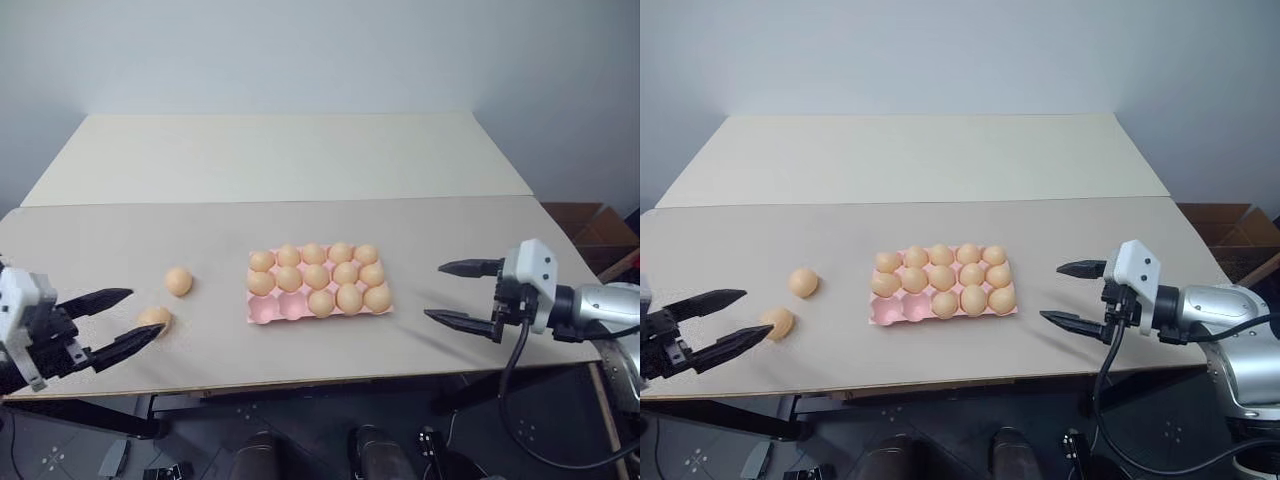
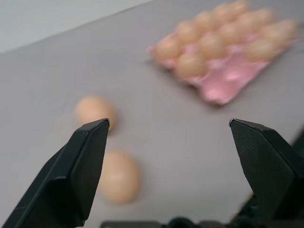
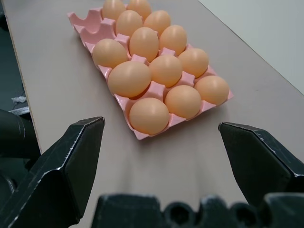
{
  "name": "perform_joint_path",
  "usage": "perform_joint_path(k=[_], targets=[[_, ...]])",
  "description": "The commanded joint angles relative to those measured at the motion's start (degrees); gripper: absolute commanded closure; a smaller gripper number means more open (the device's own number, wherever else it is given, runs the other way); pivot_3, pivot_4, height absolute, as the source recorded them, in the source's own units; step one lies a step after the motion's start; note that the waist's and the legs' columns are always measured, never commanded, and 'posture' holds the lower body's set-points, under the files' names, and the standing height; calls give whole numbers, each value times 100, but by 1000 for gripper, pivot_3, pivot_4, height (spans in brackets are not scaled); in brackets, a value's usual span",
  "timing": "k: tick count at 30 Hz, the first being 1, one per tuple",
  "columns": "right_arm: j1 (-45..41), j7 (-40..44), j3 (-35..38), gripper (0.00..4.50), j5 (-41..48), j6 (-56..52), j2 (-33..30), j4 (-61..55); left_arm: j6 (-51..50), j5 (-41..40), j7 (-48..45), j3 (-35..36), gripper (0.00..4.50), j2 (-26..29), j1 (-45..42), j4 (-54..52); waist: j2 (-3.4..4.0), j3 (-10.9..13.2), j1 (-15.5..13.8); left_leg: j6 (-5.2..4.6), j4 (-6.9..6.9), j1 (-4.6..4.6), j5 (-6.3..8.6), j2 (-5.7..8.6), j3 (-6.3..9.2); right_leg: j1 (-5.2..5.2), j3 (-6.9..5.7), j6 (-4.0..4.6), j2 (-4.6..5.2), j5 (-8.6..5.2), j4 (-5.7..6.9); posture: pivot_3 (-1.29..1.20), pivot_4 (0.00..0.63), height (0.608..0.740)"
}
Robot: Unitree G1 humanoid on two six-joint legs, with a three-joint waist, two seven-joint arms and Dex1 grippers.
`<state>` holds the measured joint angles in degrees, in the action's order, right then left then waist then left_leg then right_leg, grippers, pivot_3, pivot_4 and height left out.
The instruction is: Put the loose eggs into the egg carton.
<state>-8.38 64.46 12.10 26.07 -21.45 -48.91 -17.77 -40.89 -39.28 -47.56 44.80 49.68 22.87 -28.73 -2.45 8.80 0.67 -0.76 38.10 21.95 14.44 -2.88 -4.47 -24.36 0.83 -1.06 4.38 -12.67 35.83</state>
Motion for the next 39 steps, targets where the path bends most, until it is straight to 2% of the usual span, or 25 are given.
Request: perform_joint_path(k=[1, 8, 19, 22, 27, 30, 36, 39], targets=[[-72, -84, 69, 25, 149, 42, 5, -209, -429, 199, 578, 130, 117, -58, 130, -387, 0, 0, -10, 0, 0, -1, 0, 0, 0, 0, 0, 1, 0, 0, 1, 0, 150, 740], [-156, -104, 89, 25, 239, -25, -57, -247, -681, 342, 1036, -231, 117, -162, -24, -433, 0, 0, -26, 0, 0, -4, 0, 0, -1, 0, 0, 25, 0, -13, 4, 0, 150, 740], [-133, -324, 58, 25, 360, -81, 0, -533, -1994, 460, 1627, -1771, 117, 130, -1641, 431, -1, -1, -60, 0, 0, 0, 0, 2, 1, 0, -1, -6, -2, 7, 3, 0, 150, 740], [-67, -403, 112, 0, 442, -121, 4, -653, -1992, 466, 1420, -1898, 694, 247, -1745, 514, -1, -1, -42, 0, 0, 4, 0, 2, 2, -3, -2, -7, -2, 8, 2, 0, 150, 740], [-40, -557, 160, 0, 475, -171, 1, -724, -1746, 557, 1150, -1927, 2248, 428, -1656, 454, -1, -1, -41, 0, -1, 3, 1, 1, 3, -3, -2, -5, -1, 7, 3, 0, 150, 740], [-62, -620, 157, 0, 486, -151, 10, -713, -1377, 563, 858, -1817, 2248, 452, -1565, 266, -1, -1, -46, 1, -1, 0, 0, 2, 2, -2, -2, 11, 1, -1, 4, 0, 150, 740], [-71, -738, 83, 0, 475, -109, 47, -764, -584, 45, -111, -1756, 2248, 367, -1744, -256, -1, -1, -89, 2, -1, 4, 0, 3, 0, -2, -2, 19, 3, -5, 1, 0, 150, 740], [-118, -766, 19, 0, 460, -83, 69, -748, -337, -44, -230, -2334, 2248, 221, -2251, -296, 0, -1, -127, 1, -1, 4, 0, 4, 0, -1, -2, 11, 2, -1, 1, 0, 150, 740]])
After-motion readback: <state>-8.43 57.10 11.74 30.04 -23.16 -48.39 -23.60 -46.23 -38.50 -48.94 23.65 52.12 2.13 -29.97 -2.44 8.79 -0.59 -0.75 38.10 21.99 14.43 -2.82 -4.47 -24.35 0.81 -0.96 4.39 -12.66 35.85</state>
